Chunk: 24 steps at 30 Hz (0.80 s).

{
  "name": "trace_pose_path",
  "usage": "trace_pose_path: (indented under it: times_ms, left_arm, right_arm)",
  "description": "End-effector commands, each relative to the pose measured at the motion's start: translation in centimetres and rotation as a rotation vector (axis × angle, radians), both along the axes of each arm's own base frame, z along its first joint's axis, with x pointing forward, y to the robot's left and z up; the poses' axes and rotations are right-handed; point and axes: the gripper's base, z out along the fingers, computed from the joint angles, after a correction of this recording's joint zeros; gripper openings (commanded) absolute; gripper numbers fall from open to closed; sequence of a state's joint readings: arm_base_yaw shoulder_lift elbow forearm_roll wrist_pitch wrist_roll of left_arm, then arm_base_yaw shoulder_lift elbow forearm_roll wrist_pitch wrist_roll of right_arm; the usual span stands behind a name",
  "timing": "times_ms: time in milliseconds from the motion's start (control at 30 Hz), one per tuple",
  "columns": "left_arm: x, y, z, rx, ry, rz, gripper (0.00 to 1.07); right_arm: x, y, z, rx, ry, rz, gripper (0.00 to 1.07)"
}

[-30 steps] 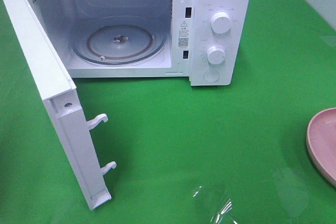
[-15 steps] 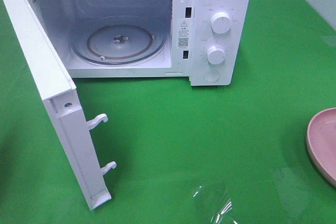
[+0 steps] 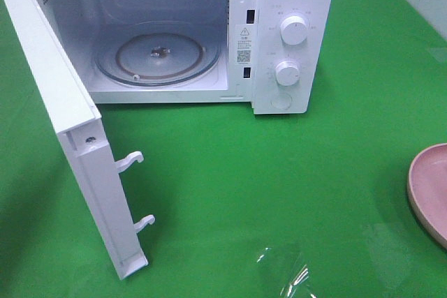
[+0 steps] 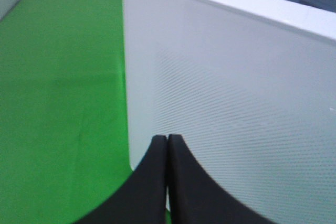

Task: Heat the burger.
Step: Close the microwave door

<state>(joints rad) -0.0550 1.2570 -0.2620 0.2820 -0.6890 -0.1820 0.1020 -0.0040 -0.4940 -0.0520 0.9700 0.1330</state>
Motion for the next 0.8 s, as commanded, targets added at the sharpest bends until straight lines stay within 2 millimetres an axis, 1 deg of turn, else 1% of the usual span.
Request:
trace_pose_path:
  times_ms: [33,133,167,200,267,300,367,400,433,467,500,533,567,600,633,667,700,733,767,800]
  left_arm:
    - [1.2,-1.4,-0.3,-0.031,0.000,-0.032,0.00]
    - [1.4,-2.0,-0.7,-0.033,0.000,-0.047,0.00]
    - [1.5,-2.7,-1.3,-0.040,0.011,-0.070,0.00]
    - [1.5,-2.7,-1.3,-0.040,0.011,-0.070,0.00]
    - [1.7,-3.5,-1.9,-0.061,0.017,-0.085,0.00]
    - [1.7,-3.5,-1.9,-0.061,0.017,-0.085,0.00]
    - [1.9,-4.3,-2.3,-0.078,0.034,-0.093,0.00]
    - [1.9,-4.3,-2.3,-0.078,0.034,-0.093,0.00]
    - [2.1,-5.0,-2.6,-0.079,0.044,-0.110,0.00]
    - [2.1,-5.0,-2.6,-0.079,0.044,-0.110,0.00]
    - [2.3,-5.8,-2.8,-0.079,0.053,-0.134,0.00]
    - [2.3,-5.8,-2.8,-0.079,0.053,-0.134,0.00]
    - [2.5,-6.6,-2.9,-0.067,0.053,-0.161,0.00]
    - [2.7,-7.1,-3.0,-0.058,0.052,-0.173,0.00]
    - [2.7,-7.1,-3.0,-0.058,0.052,-0.173,0.00]
    - [2.9,-8.0,-3.0,-0.043,0.050,-0.193,0.00]
    - [2.9,-8.0,-3.0,-0.043,0.050,-0.193,0.00]
    - [3.3,-8.7,-3.0,-0.042,0.044,-0.192,0.00]
    - [3.3,-8.7,-3.0,-0.042,0.044,-0.192,0.00]
    - [3.6,-9.4,-3.0,-0.047,0.045,-0.192,0.00]
  right_arm:
    - [-0.3,0.0,-0.1,0.000,-0.029,0.002,0.76]
    - [-0.3,0.0,-0.1,0.000,-0.029,0.002,0.76]
    - [-0.3,0.0,-0.1,0.000,-0.029,0.002,0.76]
    - [-0.3,0.0,-0.1,0.000,-0.029,0.002,0.76]
    - [-0.3,0.0,-0.1,0.000,-0.029,0.002,0.76]
    - [-0.3,0.0,-0.1,0.000,-0.029,0.002,0.76]
    - [-0.3,0.0,-0.1,0.000,-0.029,0.002,0.76]
    - [-0.3,0.0,-0.1,0.000,-0.029,0.002,0.76]
    - [-0.3,0.0,-0.1,0.000,-0.029,0.002,0.76]
    - [-0.3,0.0,-0.1,0.000,-0.029,0.002,0.76]
    - [-0.3,0.0,-0.1,0.000,-0.029,0.002,0.76]
    - [-0.3,0.0,-0.1,0.000,-0.029,0.002,0.76]
    - [-0.3,0.0,-0.1,0.000,-0.029,0.002,0.76]
    - [-0.3,0.0,-0.1,0.000,-0.029,0.002,0.76]
    - [-0.3,0.0,-0.1,0.000,-0.029,0.002,0.76]
    - [-0.3,0.0,-0.1,0.000,-0.029,0.002,0.76]
    - [-0.3,0.0,-0.1,0.000,-0.029,0.002,0.76]
    - [-0.3,0.0,-0.1,0.000,-0.029,0.002,0.76]
    - [-0.3,0.0,-0.1,0.000,-0.029,0.002,0.76]
    - [-0.3,0.0,-0.1,0.000,-0.029,0.002,0.76]
